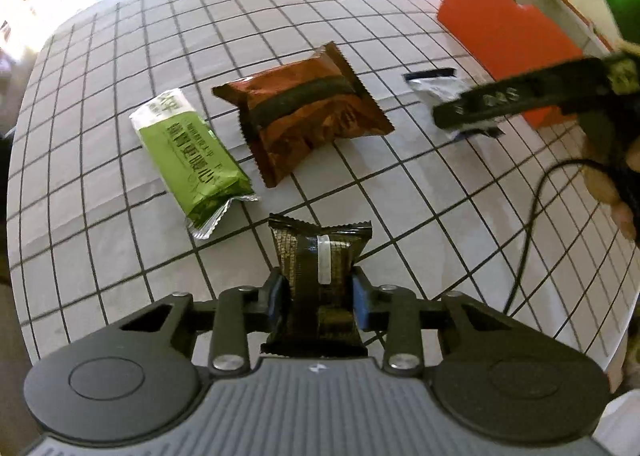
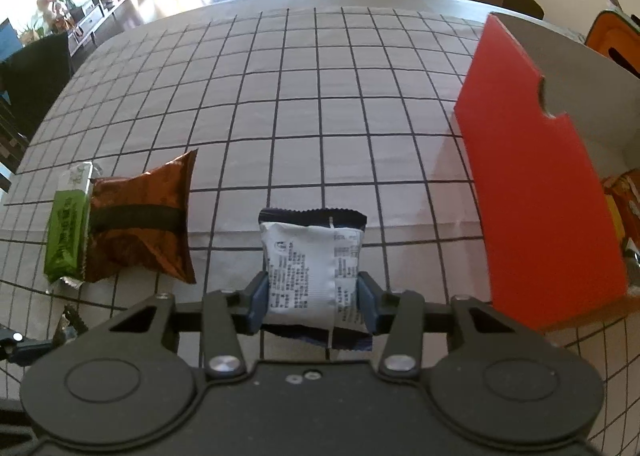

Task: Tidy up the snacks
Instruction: 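Grasp the dark wrapped candy with the left tool while the right tool grasps the white sachet, then carry the dark candy and white sachet into the orange box with both tools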

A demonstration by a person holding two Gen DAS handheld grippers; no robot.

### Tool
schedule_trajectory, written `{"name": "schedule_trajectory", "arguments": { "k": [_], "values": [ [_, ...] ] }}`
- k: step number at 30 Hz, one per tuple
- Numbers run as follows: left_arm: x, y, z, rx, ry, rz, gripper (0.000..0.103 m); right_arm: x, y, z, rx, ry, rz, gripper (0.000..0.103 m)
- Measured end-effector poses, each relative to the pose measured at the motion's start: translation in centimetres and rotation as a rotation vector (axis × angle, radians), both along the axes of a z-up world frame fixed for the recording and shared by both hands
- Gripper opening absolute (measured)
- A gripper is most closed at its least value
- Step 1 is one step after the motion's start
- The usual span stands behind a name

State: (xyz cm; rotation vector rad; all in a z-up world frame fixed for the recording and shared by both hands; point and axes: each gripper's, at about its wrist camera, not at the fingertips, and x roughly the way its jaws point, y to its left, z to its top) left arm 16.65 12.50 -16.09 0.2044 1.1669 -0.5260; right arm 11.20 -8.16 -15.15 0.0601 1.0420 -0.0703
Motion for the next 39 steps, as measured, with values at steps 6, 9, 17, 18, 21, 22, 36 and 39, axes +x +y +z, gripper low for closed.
{"name": "schedule_trajectory", "arguments": {
  "k": [6, 9, 17, 18, 21, 22, 36, 39],
  "values": [
    [-0.6, 0.6, 1.4, -0.037, -0.011, 0.091, 0.033, -2.3, -2.4, 2.7, 0.064, -0.028, 0.017, 0.045],
    [-1.4, 0.2, 2.7, -0.053, -0.028, 0.123, 0.033, -3.7, -3.9, 4.5, 0.093, -0.051, 0.042, 0.045],
    [-3.5, -3.4, 6.5, -0.088, -0.074, 0.153, 0.033, -6.8, -8.4, 9.5, 0.160, -0.117, 0.095, 0.045],
    [-3.6, -4.0, 6.9, -0.087, -0.078, 0.154, 0.033, -6.9, -8.8, 9.9, 0.164, -0.123, 0.097, 0.045],
    [-4.0, -5.7, 8.0, -0.088, -0.092, 0.146, 0.033, -7.7, -10.6, 11.2, 0.179, -0.141, 0.101, 0.045],
    [-4.1, -6.5, 8.4, -0.091, -0.097, 0.142, 0.033, -7.9, -11.2, 11.6, 0.181, -0.147, 0.104, 0.045],
    [-3.6, -17.6, 12.1, -0.090, -0.170, 0.045, 0.033, -7.3, -18.1, 13.6, 0.163, -0.232, 0.061, 0.045],
    [-3.2, -19.8, 12.5, -0.091, -0.181, 0.025, 0.033, -7.4, -20.3, 13.5, 0.148, -0.238, 0.042, 0.045]
  ]
}}
